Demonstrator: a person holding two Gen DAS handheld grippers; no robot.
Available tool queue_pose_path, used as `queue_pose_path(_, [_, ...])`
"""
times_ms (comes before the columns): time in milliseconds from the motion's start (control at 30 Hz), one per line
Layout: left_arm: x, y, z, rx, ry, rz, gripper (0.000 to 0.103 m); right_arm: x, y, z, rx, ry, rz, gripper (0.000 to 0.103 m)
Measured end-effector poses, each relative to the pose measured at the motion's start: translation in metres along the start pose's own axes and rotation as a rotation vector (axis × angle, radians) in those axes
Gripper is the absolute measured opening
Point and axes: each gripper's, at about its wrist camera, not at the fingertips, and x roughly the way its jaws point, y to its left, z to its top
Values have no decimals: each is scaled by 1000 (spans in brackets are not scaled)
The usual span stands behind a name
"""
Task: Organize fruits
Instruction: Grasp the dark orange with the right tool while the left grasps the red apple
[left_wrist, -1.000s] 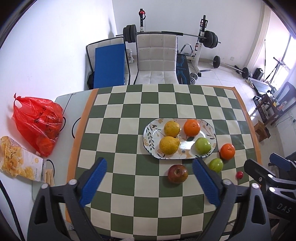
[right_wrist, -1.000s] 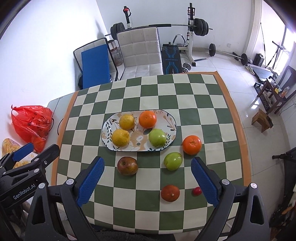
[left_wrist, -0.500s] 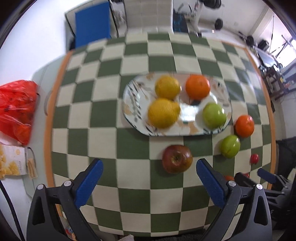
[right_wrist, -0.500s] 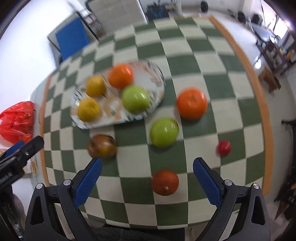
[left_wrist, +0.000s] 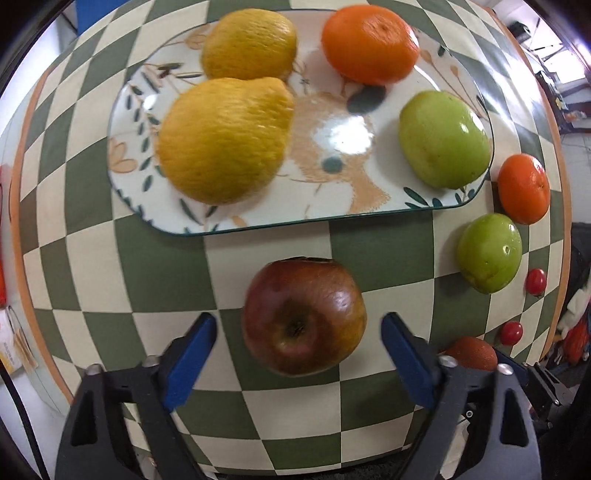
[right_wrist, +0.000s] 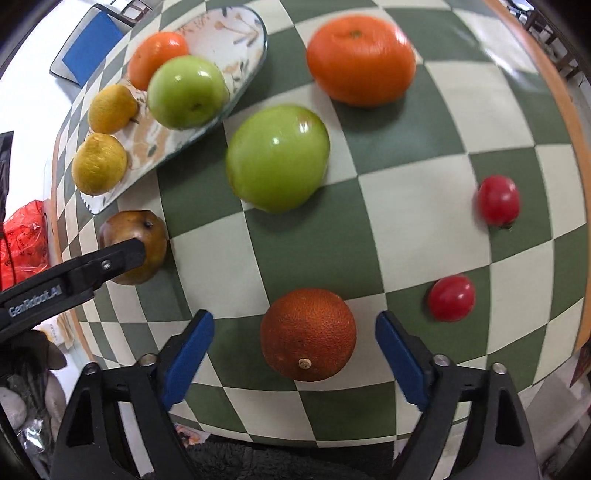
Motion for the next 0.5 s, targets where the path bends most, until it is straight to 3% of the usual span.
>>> queue_pose_path(33, [4, -3, 0, 11, 9, 5, 64, 3, -1, -1, 5, 7, 6, 81])
queue_pose_path(167, [7, -8, -10, 20, -22, 18, 64, 10, 1, -2, -6, 13, 6, 73])
queue_pose_path(300, [6, -3, -41, 10, -16, 7, 64, 14, 8, -4, -40, 14, -12, 58])
queue_pose_path(500, [20, 13, -69, -58, 7, -38, 64, 21, 25, -10, -90, 16, -39, 59])
